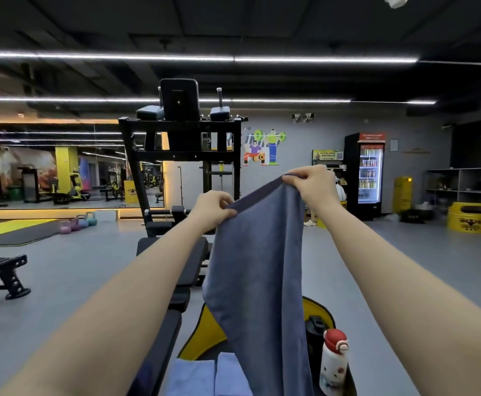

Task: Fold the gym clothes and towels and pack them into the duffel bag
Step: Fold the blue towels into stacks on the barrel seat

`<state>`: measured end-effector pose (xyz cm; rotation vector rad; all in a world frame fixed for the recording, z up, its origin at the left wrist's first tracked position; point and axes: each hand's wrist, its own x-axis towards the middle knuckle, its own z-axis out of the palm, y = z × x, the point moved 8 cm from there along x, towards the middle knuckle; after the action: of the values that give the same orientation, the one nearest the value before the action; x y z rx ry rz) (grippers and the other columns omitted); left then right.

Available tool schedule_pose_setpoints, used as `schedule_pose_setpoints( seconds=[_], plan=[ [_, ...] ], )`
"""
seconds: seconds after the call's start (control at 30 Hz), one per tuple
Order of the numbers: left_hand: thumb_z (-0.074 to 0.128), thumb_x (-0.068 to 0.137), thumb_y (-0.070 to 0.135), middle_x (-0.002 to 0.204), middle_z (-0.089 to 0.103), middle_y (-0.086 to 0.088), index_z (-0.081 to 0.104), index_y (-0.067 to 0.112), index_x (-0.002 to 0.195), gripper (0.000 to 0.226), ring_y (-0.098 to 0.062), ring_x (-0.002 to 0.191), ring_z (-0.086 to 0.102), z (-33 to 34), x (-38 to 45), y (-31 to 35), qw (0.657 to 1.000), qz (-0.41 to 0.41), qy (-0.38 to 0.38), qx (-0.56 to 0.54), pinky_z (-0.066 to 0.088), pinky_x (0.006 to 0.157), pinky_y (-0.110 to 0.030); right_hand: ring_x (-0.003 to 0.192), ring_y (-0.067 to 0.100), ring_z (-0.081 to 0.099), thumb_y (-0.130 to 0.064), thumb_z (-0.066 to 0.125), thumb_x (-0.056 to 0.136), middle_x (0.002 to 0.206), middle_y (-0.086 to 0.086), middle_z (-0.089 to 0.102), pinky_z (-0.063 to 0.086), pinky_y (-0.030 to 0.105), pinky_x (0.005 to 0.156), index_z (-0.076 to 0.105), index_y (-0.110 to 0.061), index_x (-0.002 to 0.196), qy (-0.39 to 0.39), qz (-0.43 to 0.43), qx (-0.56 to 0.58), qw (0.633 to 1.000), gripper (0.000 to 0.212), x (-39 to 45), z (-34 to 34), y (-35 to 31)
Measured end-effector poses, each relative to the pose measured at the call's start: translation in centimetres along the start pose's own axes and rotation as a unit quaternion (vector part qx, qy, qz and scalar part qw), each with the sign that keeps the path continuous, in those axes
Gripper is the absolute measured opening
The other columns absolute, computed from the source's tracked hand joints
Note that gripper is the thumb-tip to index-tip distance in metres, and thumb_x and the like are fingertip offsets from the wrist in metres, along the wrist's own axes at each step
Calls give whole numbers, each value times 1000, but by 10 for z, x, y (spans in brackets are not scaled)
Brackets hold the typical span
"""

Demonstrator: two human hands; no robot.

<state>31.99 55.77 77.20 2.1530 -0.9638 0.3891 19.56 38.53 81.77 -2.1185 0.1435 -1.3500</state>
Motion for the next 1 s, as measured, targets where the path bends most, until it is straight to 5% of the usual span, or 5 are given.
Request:
schedule_pose_setpoints(
  seconds=[0.43,0.73,1.0],
  plan=[
    [55,89,-3,94,64,-7,70,6,98,20,-18,89,55,-42,-60,-21,992,-16,120,30,40,76,-24,108,25,61,-11,61,91,109,13,70,39,20,83,71,-3,109,52,35,-59,996,21,-54,-62,29],
    [50,96,8,91,57,-8,61,1,104,15,-18,84,50,-70,-77,7,978,15,206,-37,37,72,-25,101,22,62,-16,62,91,104,10,71,39,21,77,72,-5,107,90,35,-48,994,22,-67,-90,21],
    [54,94,9,80,55,1,62,5,102,12,-12,78,50,-84,-74,24,967,51,242,-58,34,55,0,89,14,54,-14,59,93,101,12,70,36,20,75,72,-3,106,106,23,-43,993,21,-65,-100,9]
  ],
)
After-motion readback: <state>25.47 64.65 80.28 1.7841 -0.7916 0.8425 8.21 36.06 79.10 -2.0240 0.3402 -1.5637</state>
